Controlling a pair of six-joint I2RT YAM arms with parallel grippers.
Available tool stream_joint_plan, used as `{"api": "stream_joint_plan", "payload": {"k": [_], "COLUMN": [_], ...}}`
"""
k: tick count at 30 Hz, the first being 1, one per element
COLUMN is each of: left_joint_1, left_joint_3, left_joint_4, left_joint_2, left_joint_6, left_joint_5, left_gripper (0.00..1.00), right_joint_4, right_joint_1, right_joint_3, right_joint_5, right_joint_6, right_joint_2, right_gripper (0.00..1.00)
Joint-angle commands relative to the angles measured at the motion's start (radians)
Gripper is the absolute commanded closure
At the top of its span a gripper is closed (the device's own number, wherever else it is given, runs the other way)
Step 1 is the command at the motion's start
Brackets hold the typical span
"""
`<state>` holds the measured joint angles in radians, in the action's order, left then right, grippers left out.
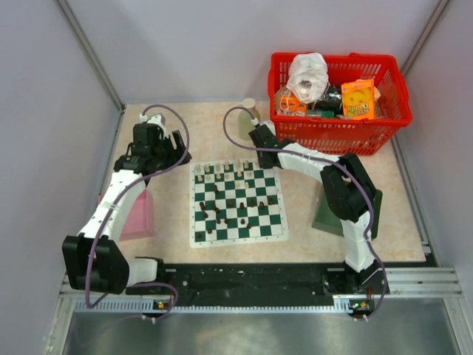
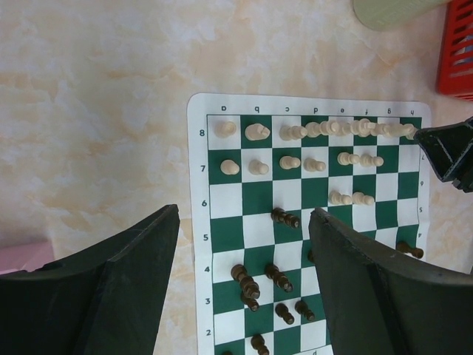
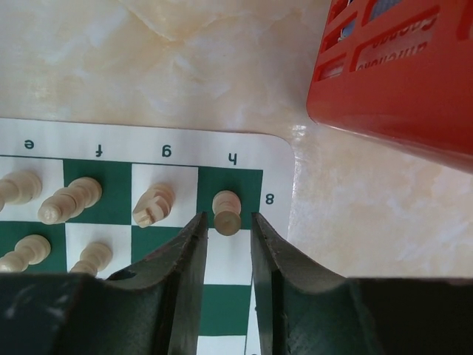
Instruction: Set up the chess pieces on the board
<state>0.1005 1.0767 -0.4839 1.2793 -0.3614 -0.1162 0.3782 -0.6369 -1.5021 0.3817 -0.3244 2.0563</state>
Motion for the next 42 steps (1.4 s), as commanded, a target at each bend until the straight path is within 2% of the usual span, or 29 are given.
{"api": "stream_joint_plan", "payload": {"k": [1,7,11,19,27,42], "left_joint_1": [-0.004,-0.004,-0.004,-0.004,-0.004,-0.005], "left_joint_3": [0.003,0.005,0.005,0.000,-0.001,-0.020], "left_joint_4": [0.044,0.044,0.044,0.051,0.048,0.048], "left_joint_2": [0.009,0.009,-0.001,-0.017,-0.028,-0.038], "left_joint_6": [-0.002,-0.004,-0.007,-0.011,-0.013,-0.007], "left_joint_5": [-0.019,-0.027,-0.025,-0.017,-0.017,0.004], "left_gripper": [0.24,0.24,0.24,0.24,0.24,0.24], "right_joint_4": [-0.015,0.010,0.016,0.042,0.037,0.090], "right_joint_1": [0.031,0.029,0.026,-0.052,-0.106,-0.135], "right_joint_3": [-0.058,-0.069,-0.020,0.068,-0.003,-0.049], "right_joint_5": [0.005,-0.024,-0.069,-0.176,-0.293,-0.313], "right_joint_6": [-0.007,0.004,0.007,-0.077,-0.113,-0.108], "right_joint_2": [-0.004,-0.060,-0.146,-0.272,-0.157,-0.053], "right_gripper": [0.68,0.60,0.56,0.53,0.54,0.62]}}
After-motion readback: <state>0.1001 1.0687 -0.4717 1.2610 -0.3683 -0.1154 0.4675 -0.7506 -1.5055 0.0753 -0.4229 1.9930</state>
